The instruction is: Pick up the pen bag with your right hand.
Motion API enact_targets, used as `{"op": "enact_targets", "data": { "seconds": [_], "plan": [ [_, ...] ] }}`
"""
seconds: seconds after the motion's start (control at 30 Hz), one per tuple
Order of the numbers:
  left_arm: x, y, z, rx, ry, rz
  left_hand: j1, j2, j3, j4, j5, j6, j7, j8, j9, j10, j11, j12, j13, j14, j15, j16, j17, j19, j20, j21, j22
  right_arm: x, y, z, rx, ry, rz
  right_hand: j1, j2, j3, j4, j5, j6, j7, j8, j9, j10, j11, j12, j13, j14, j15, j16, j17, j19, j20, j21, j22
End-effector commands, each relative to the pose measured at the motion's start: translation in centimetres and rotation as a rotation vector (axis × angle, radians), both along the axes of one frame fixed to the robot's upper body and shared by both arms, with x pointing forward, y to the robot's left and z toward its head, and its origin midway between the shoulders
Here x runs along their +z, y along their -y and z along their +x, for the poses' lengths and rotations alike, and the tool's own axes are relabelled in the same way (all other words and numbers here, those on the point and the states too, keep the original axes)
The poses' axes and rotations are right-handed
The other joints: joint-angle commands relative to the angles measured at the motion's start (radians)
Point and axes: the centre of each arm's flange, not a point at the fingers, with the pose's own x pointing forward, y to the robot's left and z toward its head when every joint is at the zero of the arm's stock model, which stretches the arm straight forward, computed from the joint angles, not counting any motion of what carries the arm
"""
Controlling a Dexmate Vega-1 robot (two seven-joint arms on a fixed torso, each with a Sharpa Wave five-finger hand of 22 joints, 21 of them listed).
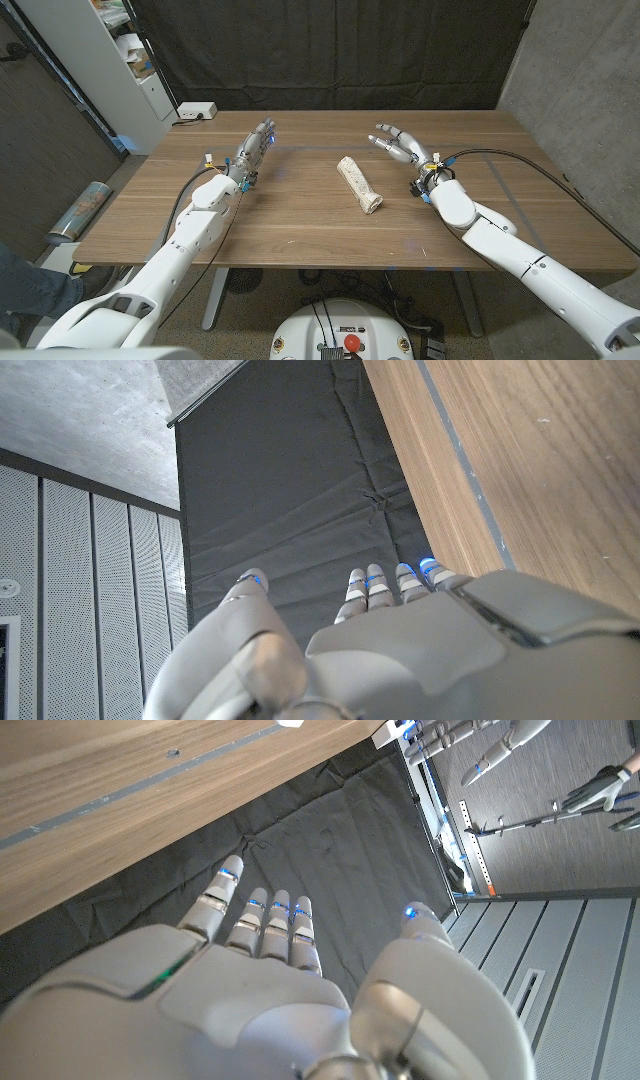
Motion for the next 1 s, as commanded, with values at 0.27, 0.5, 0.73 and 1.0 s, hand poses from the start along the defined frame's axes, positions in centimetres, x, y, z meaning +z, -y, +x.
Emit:
{"op": "enact_targets", "data": {
  "seconds": [0.27, 0.5, 0.73, 1.0],
  "plan": [
    [0.4, 0.6, 0.4, -0.007, 0.004, 0.003, 0.004, 0.006, 0.003, -0.007, -0.005, 0.009, 0.008, 0.000, 0.003, 0.001, 0.011, 0.002, -0.002, 0.003, 0.004, -0.001, 0.001, 0.000, 0.004, -0.001, 0.004, -0.2, -1.6, -1.1, -0.111, 0.063, -0.121, 0.018, -0.005, 0.003, -0.013, 0.010, -0.009, -0.002, -0.003, 0.004, -0.001, 0.005, -0.001, 0.002, 0.004, 0.013, 0.006, -0.001, 0.016, -0.001, -0.005, 0.004],
    [0.3, 0.5, 0.4, -0.008, 0.004, 0.001, 0.004, 0.006, 0.003, -0.008, -0.005, 0.010, 0.009, 0.000, 0.003, 0.001, 0.007, 0.002, -0.003, 0.003, 0.005, -0.001, 0.001, 0.001, 0.004, -0.002, 0.004, -0.5, -2.4, -1.3, -0.121, 0.069, -0.150, 0.023, -0.006, 0.003, -0.017, 0.011, -0.012, -0.003, -0.004, 0.004, -0.006, 0.007, -0.002, 0.002, 0.001, 0.015, 0.004, -0.002, 0.017, 0.000, -0.009, 0.004],
    [0.2, 0.4, 0.4, -0.011, 0.001, 0.000, 0.004, 0.007, 0.002, -0.009, -0.006, 0.010, 0.007, -0.001, 0.003, 0.001, 0.005, 0.002, -0.004, 0.001, 0.005, -0.002, 0.001, 0.001, 0.004, -0.002, 0.004, -0.7, -3.4, -1.5, -0.112, 0.077, -0.190, 0.029, -0.008, 0.003, -0.022, 0.012, -0.020, -0.003, -0.006, 0.004, -0.012, 0.006, -0.005, 0.002, -0.003, 0.016, 0.003, -0.002, 0.016, 0.002, -0.013, 0.004],
    [0.3, 0.5, 0.1, -0.013, 0.010, 0.001, 0.004, 0.008, 0.002, -0.010, -0.007, 0.011, 0.007, -0.001, 0.004, 0.001, 0.004, 0.002, -0.005, 0.002, 0.004, -0.002, 0.001, 0.000, 0.006, -0.003, 0.004, -0.7, -4.2, -1.8, -0.111, 0.090, -0.227, 0.033, -0.008, 0.004, -0.025, 0.013, -0.024, -0.006, -0.007, 0.004, -0.016, 0.010, -0.006, 0.002, -0.008, 0.016, 0.001, -0.003, 0.015, 0.004, -0.016, 0.004]
  ]
}}
